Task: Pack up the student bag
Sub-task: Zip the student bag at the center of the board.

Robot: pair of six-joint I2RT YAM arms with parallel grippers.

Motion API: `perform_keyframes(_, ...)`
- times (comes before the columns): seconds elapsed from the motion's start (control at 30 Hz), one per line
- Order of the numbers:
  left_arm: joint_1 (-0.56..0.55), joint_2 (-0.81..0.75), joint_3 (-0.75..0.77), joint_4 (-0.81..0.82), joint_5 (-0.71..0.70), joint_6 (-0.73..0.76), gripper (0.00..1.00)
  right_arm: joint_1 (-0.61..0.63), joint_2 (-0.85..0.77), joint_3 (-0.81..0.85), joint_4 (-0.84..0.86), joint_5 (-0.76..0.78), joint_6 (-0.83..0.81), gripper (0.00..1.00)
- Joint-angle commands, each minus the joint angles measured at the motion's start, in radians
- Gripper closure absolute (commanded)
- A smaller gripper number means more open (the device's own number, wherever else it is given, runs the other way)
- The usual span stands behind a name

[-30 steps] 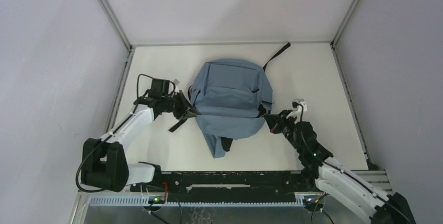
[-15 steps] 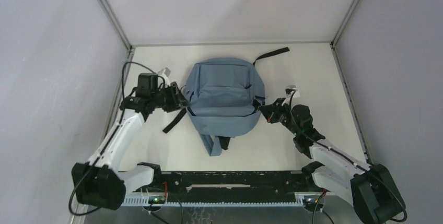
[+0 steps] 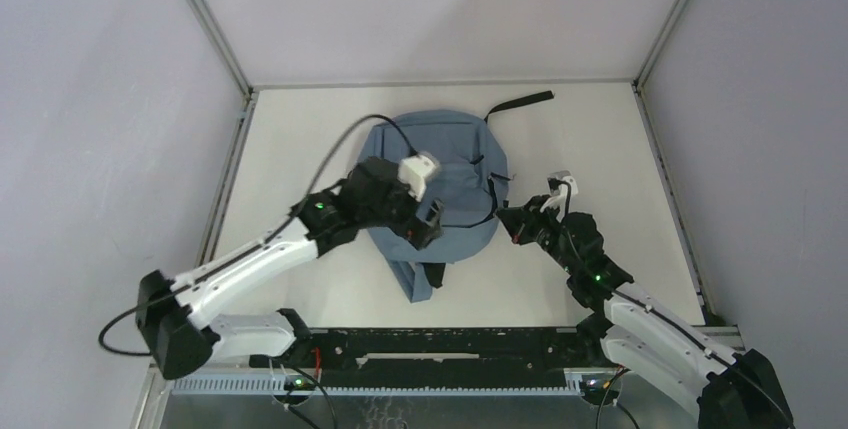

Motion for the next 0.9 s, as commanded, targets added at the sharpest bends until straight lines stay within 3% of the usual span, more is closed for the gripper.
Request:
perform_keyframes(0.0, -0.116, 0.096, 0.079, 0.061, -0.102, 0.250, 0.00, 0.008, -0.038, 0.026, 0.017, 0.031, -0.020, 1.00)
perform_keyframes(0.1, -0.161, 0.149, 0.103, 0.093, -0.113, 0.326, 0.00, 0.008, -0.045, 0.027, 0.007, 0.030, -0.018, 1.00)
perform_keyframes(0.3, -0.170, 0.294, 0.194, 0.106, -0.089, 0.321, 0.00, 0.023, -0.035, 0.028, 0.010, 0.030, -0.005, 1.00)
perform_keyframes(0.5, -0.171, 0.374, 0.214, 0.114, -0.028, 0.313, 0.18, 0.038, -0.025, 0.028, 0.021, 0.037, 0.007, 1.00)
perform_keyframes(0.73, -0.174, 0.372, 0.191, 0.129, 0.009, 0.284, 0.10, 0.024, -0.015, 0.032, 0.025, 0.038, 0.011, 1.00)
perform_keyframes(0.8, -0.176, 0.384, 0.195, 0.127, 0.022, 0.288, 0.12, 0.021, -0.006, 0.033, 0.033, 0.032, 0.015, 1.00)
perform_keyframes(0.87, -0.176, 0.408, 0.206, 0.113, 0.038, 0.300, 0.26, 0.017, 0.006, 0.039, 0.038, 0.031, 0.021, 1.00)
